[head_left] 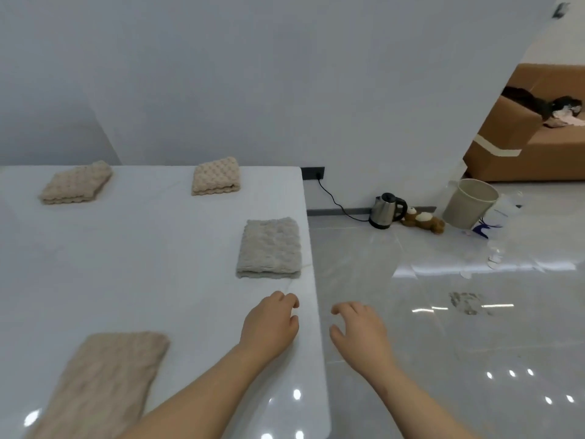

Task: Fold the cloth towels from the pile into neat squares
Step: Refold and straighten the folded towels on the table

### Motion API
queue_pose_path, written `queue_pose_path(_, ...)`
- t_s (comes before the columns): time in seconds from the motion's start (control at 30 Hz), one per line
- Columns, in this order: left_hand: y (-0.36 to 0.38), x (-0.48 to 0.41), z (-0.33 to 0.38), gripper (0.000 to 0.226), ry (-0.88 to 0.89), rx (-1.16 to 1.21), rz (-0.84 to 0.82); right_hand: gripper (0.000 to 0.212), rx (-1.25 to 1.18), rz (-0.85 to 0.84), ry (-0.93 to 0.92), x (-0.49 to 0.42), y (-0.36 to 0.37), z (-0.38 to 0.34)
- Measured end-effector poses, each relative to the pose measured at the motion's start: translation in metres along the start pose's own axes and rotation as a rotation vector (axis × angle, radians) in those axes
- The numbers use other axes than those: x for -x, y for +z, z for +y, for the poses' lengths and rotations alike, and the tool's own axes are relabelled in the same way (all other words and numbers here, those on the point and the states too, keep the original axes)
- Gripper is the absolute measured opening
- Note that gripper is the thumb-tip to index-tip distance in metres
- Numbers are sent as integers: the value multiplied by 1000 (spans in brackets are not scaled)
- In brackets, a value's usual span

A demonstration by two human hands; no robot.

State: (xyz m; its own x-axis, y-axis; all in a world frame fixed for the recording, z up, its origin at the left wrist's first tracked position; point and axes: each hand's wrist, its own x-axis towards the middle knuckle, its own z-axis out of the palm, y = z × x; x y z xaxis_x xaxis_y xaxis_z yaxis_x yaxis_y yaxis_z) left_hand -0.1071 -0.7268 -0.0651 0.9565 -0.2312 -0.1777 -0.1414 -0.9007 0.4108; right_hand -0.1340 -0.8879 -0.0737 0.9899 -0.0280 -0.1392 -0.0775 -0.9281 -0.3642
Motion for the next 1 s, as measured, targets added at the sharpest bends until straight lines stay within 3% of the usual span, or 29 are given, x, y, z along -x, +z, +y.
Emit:
queue_pose_path(0.2,17,-35,49,32,-170,24,135,37,-12,-84,-110,-36,-26,57)
queue_pose_path(0.5,21,-107,45,30,-357,-17,410,37,34,-208,-328,-127,-46,71)
queue_pose_path(0.63,13,-139,39,28,-506,-31,401,37,71,-274,-400,-167,-58,68)
queue_pose_path(0.73,6,-152,33,31,-584,-1,305,36,25,-309,-447,-192,-59,61)
queue_pose_path(0.83,1,-155,24,33,-574,65,191,33,-160,-386,-383,-207,-53,45)
queue_pose_path(1.0,-6,-142,3,35,-759,110,377,36,-566,-566,-119,-228,-38,11)
